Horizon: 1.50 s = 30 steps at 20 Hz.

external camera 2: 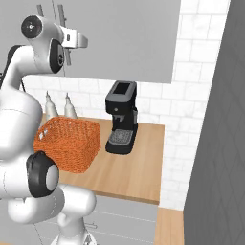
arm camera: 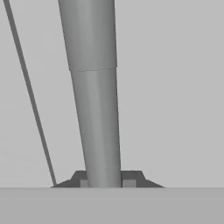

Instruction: Open the cabinet, pick up the bread from the cabinet and place it in the basket. Then move the basket to the dining counter.

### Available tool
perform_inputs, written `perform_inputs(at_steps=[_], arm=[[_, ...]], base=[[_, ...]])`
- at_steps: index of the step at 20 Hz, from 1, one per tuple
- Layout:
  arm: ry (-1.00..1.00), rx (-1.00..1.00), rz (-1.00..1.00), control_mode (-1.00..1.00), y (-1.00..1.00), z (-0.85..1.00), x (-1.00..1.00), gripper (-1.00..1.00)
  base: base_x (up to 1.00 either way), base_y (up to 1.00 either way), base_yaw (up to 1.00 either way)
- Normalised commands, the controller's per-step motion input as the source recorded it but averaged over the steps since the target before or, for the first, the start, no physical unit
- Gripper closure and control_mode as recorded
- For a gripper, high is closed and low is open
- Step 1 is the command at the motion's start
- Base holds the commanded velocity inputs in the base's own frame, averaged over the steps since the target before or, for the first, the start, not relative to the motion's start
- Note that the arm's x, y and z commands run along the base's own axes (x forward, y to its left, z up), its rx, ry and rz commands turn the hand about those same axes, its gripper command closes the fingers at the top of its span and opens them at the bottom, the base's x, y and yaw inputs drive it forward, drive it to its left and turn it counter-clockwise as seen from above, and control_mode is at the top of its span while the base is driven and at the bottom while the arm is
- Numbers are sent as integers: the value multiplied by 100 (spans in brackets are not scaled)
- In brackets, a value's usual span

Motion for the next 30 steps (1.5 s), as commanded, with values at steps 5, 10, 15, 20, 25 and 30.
perform_inputs(at_steps=[5,10,15,20,25,30], arm=[[0,0,0,-100,-13,0,-13,100],[-1,0,3,-100,-66,0,-96,100],[-2,0,4,-100,-91,-4,-100,100],[1,-6,7,-100,-98,-2,-96,100],[5,-4,6,-100,-100,-3,-98,100],[7,3,2,-100,-100,-17,-45,100]], base=[[0,0,0],[0,0,0],[0,0,0],[0,0,0],[0,0,0],[0,0,0]])
